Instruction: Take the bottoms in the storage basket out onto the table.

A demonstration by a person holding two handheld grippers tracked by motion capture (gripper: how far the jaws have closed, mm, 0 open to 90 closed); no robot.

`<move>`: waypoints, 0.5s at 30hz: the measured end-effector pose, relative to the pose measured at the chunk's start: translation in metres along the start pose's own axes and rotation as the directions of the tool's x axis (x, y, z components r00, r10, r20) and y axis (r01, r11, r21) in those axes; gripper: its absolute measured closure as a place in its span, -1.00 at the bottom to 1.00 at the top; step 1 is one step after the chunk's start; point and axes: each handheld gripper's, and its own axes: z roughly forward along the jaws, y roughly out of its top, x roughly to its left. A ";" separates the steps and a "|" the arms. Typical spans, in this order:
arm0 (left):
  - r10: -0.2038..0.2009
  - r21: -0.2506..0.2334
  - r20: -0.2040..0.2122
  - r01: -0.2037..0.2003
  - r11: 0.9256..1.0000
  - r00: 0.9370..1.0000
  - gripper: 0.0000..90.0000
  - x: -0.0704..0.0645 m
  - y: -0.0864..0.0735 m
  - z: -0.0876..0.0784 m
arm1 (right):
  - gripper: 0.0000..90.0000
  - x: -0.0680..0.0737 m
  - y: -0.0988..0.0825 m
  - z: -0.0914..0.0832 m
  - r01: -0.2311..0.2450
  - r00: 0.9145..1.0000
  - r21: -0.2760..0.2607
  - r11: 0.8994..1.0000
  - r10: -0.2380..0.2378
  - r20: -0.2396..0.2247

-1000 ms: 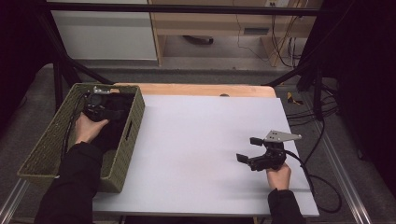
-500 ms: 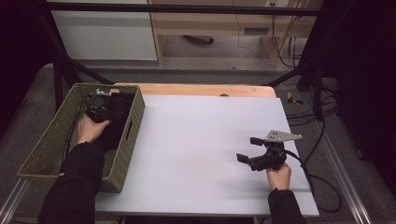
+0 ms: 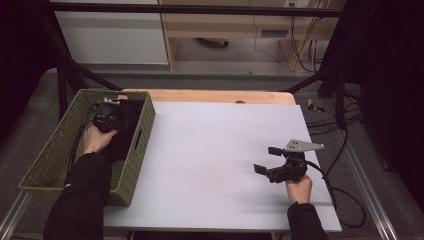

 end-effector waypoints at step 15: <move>0.014 0.034 -0.011 -0.013 0.999 1.000 0.61 -0.003 0.000 -0.001 | -0.91 0.000 0.000 -0.001 -0.002 1.000 -0.005 1.000 0.002 -0.001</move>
